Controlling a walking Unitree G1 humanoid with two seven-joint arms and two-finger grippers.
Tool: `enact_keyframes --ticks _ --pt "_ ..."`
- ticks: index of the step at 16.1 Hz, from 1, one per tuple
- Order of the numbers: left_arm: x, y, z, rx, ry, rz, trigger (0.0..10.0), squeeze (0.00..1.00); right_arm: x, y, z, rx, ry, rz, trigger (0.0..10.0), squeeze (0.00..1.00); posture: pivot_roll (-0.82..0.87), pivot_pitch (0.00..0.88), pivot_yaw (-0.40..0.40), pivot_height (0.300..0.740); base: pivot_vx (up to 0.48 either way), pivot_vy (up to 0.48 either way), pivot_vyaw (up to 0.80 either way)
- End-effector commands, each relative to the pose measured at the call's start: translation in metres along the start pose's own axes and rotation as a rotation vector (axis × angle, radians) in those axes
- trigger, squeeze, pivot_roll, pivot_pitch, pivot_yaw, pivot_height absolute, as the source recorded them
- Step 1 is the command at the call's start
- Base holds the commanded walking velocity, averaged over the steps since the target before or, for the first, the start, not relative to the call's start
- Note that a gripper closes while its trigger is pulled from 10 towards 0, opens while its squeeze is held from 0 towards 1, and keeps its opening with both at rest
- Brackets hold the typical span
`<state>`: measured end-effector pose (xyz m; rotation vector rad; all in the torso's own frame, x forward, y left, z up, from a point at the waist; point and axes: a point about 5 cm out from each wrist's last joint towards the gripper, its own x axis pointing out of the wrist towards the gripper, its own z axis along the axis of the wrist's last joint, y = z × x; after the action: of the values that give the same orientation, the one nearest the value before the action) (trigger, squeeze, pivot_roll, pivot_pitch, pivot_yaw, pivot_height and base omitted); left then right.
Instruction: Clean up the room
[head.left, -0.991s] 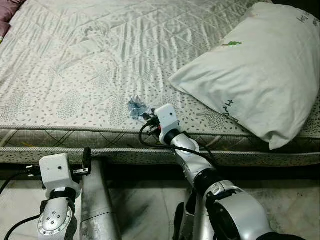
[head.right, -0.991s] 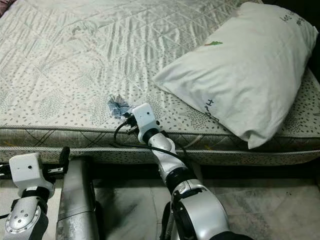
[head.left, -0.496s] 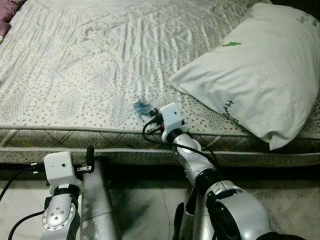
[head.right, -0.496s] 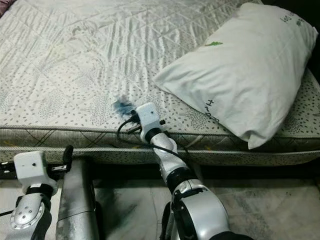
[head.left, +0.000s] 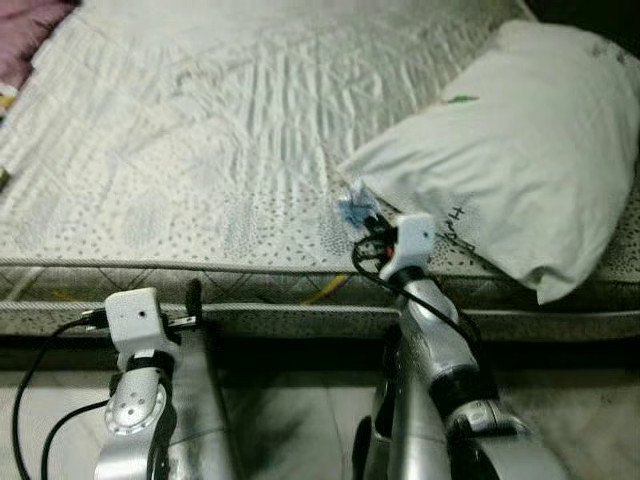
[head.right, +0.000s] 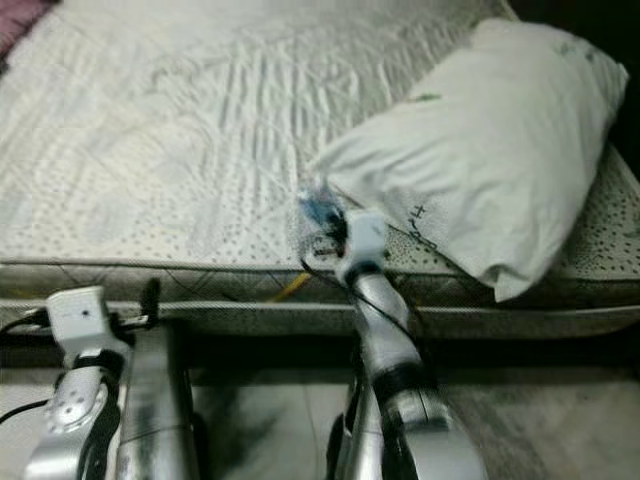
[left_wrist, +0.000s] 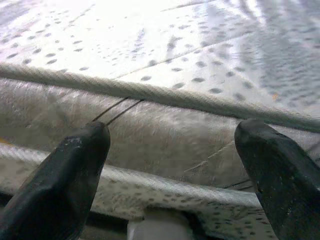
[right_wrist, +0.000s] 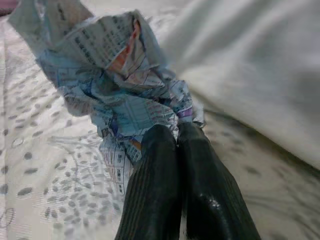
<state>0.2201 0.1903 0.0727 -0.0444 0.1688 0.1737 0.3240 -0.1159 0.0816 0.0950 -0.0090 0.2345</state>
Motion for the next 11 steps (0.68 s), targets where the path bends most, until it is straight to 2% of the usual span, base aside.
enact_keyframes --ticks 1,2,4,5,6,8,11 --pt "0.001 -0.004 -0.004 -0.019 0.016 -0.037 10.0 0.0 -0.009 -0.01 0.009 0.014 -0.039 -0.02 0.0 0.0 0.05 0.005 0.002 0.466 0.0 0.0 0.0" --pt "0.003 -0.006 -0.005 -0.02 0.02 -0.047 10.0 0.0 -0.016 -0.013 0.01 0.011 -0.04 -0.03 0.0 0.0 0.05 0.003 0.008 0.466 0.0 0.0 0.0" --pt "0.013 -0.015 -0.007 0.012 0.018 -0.099 10.0 0.0 -0.046 -0.025 0.008 0.04 -0.035 -0.085 0.0 0.0 0.0 0.0 0.047 0.466 0.0 0.0 0.0" --pt "0.017 -0.018 -0.005 0.013 0.009 -0.109 10.0 0.0 -0.054 -0.028 0.008 0.045 -0.032 -0.089 2.7 0.0 -0.01 0.0 0.052 0.466 0.0 0.0 0.0" --pt "0.02 -0.019 -0.003 0.011 0.003 -0.113 10.0 0.0 -0.057 -0.029 0.008 0.043 -0.029 -0.089 10.0 0.0 -0.01 0.0 0.056 0.466 0.0 0.0 0.0" --pt "0.03 -0.023 0.004 0.003 -0.022 -0.123 10.0 0.0 -0.066 -0.031 0.015 0.05 -0.029 -0.088 10.0 0.0 -0.02 0.0 0.061 0.466 0.0 0.0 0.0" --pt "0.036 -0.029 0.008 -0.004 -0.048 -0.131 10.0 0.0 -0.058 -0.028 0.028 0.057 -0.046 -0.067 10.0 0.0 0.0 0.0 0.056 0.494 0.0 0.0 0.0"
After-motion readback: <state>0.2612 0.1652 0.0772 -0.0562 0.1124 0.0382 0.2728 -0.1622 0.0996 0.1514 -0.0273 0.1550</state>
